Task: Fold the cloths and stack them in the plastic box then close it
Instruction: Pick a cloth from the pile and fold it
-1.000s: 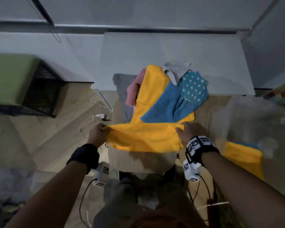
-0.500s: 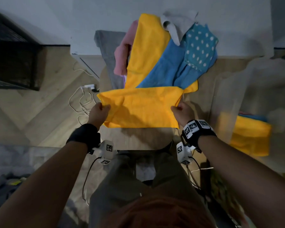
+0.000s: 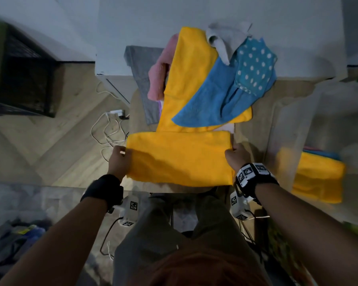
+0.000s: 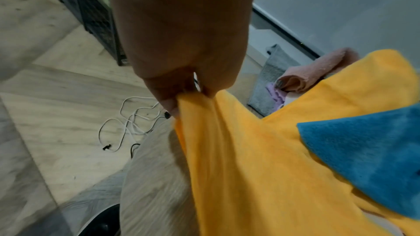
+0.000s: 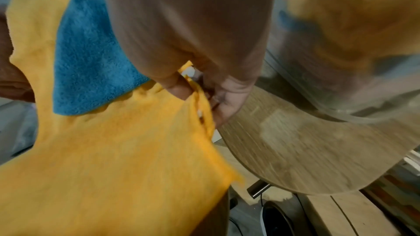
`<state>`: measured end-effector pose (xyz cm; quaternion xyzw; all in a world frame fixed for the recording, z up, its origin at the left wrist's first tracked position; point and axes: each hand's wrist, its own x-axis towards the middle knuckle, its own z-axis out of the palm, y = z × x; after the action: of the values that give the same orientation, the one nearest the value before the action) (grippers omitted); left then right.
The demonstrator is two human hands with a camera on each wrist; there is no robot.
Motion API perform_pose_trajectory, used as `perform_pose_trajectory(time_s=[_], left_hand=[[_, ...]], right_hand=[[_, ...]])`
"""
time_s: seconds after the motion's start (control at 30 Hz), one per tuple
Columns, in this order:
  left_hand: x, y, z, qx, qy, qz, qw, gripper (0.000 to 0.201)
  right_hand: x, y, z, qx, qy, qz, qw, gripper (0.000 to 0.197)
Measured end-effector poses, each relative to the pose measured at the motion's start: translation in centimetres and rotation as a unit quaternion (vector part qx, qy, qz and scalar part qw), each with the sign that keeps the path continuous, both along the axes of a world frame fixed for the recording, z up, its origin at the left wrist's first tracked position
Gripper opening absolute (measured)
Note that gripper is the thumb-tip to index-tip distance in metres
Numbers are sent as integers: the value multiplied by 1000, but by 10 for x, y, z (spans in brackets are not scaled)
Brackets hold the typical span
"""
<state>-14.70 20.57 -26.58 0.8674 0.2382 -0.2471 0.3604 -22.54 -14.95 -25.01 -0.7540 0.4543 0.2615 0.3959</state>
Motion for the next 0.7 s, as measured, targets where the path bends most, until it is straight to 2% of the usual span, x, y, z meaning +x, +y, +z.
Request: perform_pose_trajectory(time_s=[0.07,0.1,0.17,0.23,0.33,0.4,0.5,0.53,0.6,0.7], left_hand=[[-6,2,-5,-27,16,39,999,17],[-9,2,-7,-34,25,55,998,18],[-12,-1,-7,-33,44,63,996,29],[-13,-2,-11,-31,67,33,997,42],[-15,-2,-25,-13,87,-22,996,72],[-14,-8,-26,26,90,-43,995,79],[-14,-15,-29,97,99,-76,987,72],[-14,-16,-28,104,98,-76,987,72],[-14,-19,-27,73,72,-64,993,66],[-14,-24,-25,35,58,-52,996,36]], right_hand=[[-4,2,-4,-15,8,6,1000,45],[-6,4,-5,-19,6,4,1000,49],[-9,8,-3,-3,-7,-20,1000,54],[-9,9,-4,0,-1,-40,999,53],[-8,6,-7,-31,24,-11,999,31],[-9,0,-14,-35,41,12,998,29],[-11,0,-10,-42,21,7,999,22],[-12,0,-10,-46,11,11,999,29],[-15,5,-8,-57,-13,22,998,34],[-21,16,-3,-48,-97,37,993,30]])
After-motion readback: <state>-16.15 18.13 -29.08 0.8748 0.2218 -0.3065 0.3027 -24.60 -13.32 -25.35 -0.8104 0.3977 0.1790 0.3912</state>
